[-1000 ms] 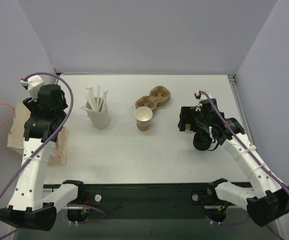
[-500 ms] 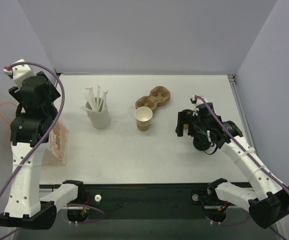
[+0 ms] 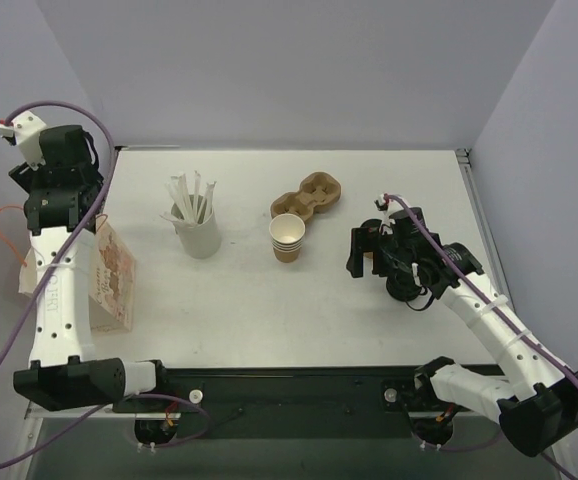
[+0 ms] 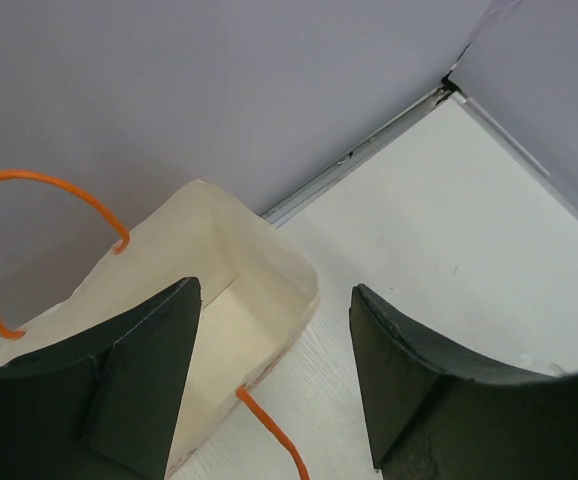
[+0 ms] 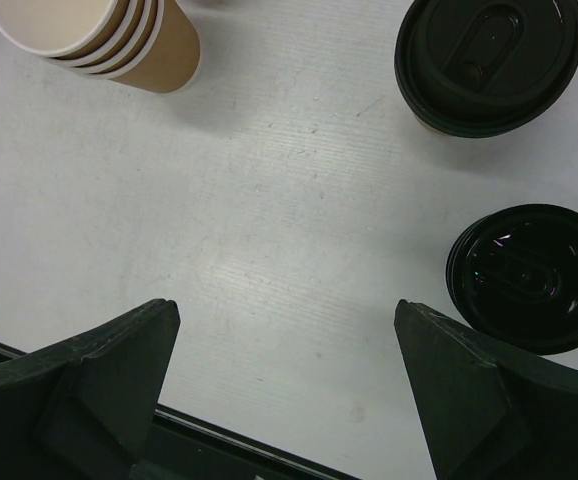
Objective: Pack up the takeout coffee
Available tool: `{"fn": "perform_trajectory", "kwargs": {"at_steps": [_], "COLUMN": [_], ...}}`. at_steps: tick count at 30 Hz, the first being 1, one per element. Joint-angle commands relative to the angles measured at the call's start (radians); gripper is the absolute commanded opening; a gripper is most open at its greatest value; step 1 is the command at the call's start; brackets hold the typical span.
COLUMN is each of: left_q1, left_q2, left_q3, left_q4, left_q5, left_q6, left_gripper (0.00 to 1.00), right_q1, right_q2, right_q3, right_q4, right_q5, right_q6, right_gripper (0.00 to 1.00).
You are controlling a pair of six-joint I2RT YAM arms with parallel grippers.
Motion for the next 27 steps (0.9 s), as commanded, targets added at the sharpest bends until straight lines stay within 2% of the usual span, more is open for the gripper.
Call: {"fn": "perform_trajectory", "kwargs": {"at_steps": [1, 11, 14, 17, 22, 24, 25, 27], "left_q1": [0.063, 0.141, 0.15, 0.153, 0.153, 0.153, 0.155, 0.152], "left_q2": [0.032, 0.133, 0.146, 0.134, 0.103, 0.083, 0.059, 0.034], "left_q3": [-0.019, -0.125, -0.136, -0.166, -0.182, -0.183, -0.182, -0.169], "left_q4": [0.007, 0.076, 0.079, 0.111, 0.107, 0.098, 0.095, 0.07], "left_q5": [0.079, 0.137, 0.12, 0.12, 0.151, 0.166, 0.175, 0.205], "left_q6": [-0.075, -0.123, -0.112, -0.083, -0.026, 0.003, 0.014, 0.049], "left_gripper": [0.71, 0.71, 0.66, 0.57, 0.26, 0.17, 0.09, 0.03], "right_q1": [0.013, 0.016, 0.016, 0.016, 0.018, 0.018, 0.016, 0.018], "right_q2": [-0.003, -0.001, 0.003, 0.01, -0.001, -0.009, -0.016, -0.026], "right_q3": [-0.009, -0.006, -0.005, -0.003, -0.005, -0.003, 0.0, 0.002], "right_q4": [-0.005, -0.015, -0.014, -0.014, -0.016, -0.02, -0.02, -0.028], "right_q5": [-0.017, -0.013, -0.012, -0.006, -0.001, 0.0, 0.0, 0.0], "right_q6": [-0.019, -0.039, -0.042, -0.041, -0.037, -0.037, -0.033, -0.027], "right_gripper": [0.97, 0.97, 0.97, 0.97, 0.97, 0.97, 0.97, 0.97]}}
